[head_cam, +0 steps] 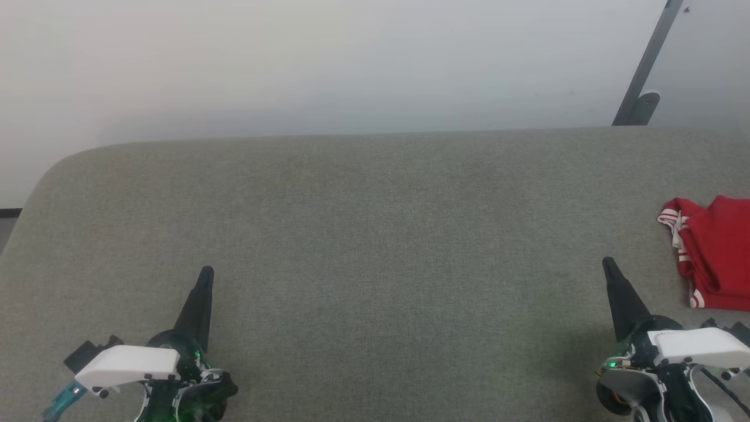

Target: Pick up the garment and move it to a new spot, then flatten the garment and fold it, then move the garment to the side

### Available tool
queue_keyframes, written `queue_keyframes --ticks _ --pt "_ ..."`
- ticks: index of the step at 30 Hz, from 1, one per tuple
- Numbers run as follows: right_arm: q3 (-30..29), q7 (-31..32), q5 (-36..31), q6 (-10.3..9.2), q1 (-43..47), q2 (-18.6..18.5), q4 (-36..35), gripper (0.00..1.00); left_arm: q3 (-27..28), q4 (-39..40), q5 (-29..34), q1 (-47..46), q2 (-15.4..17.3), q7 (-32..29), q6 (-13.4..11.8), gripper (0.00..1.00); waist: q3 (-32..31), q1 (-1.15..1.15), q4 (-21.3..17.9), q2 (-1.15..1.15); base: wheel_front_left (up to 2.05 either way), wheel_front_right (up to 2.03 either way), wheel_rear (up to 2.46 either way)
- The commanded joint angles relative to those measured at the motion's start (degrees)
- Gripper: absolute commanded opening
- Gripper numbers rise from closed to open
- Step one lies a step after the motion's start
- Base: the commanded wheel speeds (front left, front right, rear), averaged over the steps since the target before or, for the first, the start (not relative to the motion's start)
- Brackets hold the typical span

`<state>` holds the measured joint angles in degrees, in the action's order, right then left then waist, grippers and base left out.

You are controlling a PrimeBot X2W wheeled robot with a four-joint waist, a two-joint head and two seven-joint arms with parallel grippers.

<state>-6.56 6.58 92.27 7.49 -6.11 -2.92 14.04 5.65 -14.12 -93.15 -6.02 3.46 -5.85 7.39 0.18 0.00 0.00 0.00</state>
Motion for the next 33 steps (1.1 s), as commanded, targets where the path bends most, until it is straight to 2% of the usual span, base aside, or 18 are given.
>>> queue_keyframes --ticks 1,33 --pt "-0.04 0.12 0.21 0.00 -0.37 0.20 0.10 0.00 0.18 0.01 0.17 -0.48 0.00 -0.25 0.18 0.00 0.00 0.00 0.00 0.00 0.00 0.00 0.00" --pt "-0.01 0.10 0.23 0.00 -0.36 0.20 0.10 0.00 0.51 0.00 0.41 -0.52 -0.24 -0.55 0.18 0.00 0.00 0.00 0.00 0.00 0.00 0.00 0.00"
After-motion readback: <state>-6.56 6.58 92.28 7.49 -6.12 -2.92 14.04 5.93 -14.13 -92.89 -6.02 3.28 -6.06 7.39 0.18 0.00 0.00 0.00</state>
